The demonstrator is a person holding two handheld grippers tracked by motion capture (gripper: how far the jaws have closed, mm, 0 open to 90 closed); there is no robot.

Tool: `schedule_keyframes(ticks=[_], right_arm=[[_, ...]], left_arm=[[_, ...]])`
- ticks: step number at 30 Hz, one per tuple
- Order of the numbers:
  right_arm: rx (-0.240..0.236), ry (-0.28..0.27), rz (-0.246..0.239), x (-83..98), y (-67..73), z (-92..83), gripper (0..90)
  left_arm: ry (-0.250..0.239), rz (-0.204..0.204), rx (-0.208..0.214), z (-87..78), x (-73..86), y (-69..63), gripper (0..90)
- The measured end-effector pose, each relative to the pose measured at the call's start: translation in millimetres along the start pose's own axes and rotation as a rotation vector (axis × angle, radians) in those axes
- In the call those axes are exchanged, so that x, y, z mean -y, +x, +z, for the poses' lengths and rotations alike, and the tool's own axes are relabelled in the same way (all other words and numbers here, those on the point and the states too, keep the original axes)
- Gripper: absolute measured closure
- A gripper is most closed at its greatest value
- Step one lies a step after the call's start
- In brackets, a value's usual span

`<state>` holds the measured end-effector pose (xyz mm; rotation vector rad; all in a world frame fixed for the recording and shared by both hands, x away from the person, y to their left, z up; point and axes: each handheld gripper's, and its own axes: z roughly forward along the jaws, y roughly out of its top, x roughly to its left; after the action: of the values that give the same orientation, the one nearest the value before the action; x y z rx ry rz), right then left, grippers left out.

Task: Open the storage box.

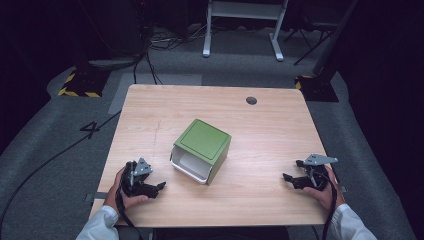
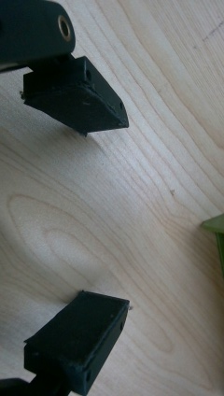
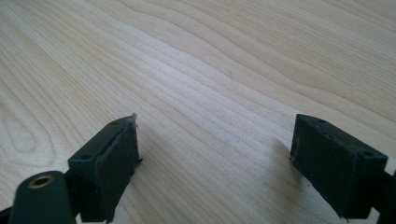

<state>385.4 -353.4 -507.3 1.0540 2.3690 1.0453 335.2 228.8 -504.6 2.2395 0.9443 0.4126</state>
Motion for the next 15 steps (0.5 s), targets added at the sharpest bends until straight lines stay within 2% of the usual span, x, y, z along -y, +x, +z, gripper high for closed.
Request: schedule_keyframes(ticks=[2,4,6,7,8,9,10,12,14,15], right_arm=[[0.0,0.0,0.0,0.0,0.0,0.0,15.4],[-0.001,0.0,0.0,0.0,0.0,0.0,15.4],[-0.001,0.0,-0.002,-0.3,-0.2,0.3,15.4],[-0.001,0.0,-0.002,-0.3,-0.2,0.3,15.4],[-0.001,0.001,-0.003,-0.4,-0.2,0.4,15.4],[-0.002,0.001,-0.002,-0.5,-0.2,0.5,15.4],[-0.002,0.001,-0.002,-0.5,-0.2,0.5,15.4],[-0.002,0.001,-0.002,-0.5,-0.2,0.5,15.4],[-0.001,0.001,-0.002,-0.5,-0.1,0.5,15.3],[-0.001,0.001,-0.002,-0.5,-0.1,0.5,15.3]], left_arm=[[0.009,0.008,0.001,-1.2,-0.9,-1.4,15.2],[0.02,0.038,-0.006,-3.7,-2.8,-5.3,16.9],[0.006,0.052,0.025,-6.6,-4.4,-7.5,19.4],[-0.001,0.057,0.025,-8.0,-6.0,-8.8,19.4],[-0.012,0.051,0.041,-9.6,-8.1,-10.4,19.5],[-0.035,0.065,0.071,-13.6,-12.6,-14.5,19.4],[-0.035,0.065,0.071,-13.6,-12.6,-14.5,19.8],[-0.052,0.086,0.101,-16.2,-18.1,-22.3,20.0],[-0.054,0.128,0.129,-16.6,-25.7,-35.7,21.5],[-0.054,0.128,0.129,-16.6,-25.7,-35.7,21.5]])
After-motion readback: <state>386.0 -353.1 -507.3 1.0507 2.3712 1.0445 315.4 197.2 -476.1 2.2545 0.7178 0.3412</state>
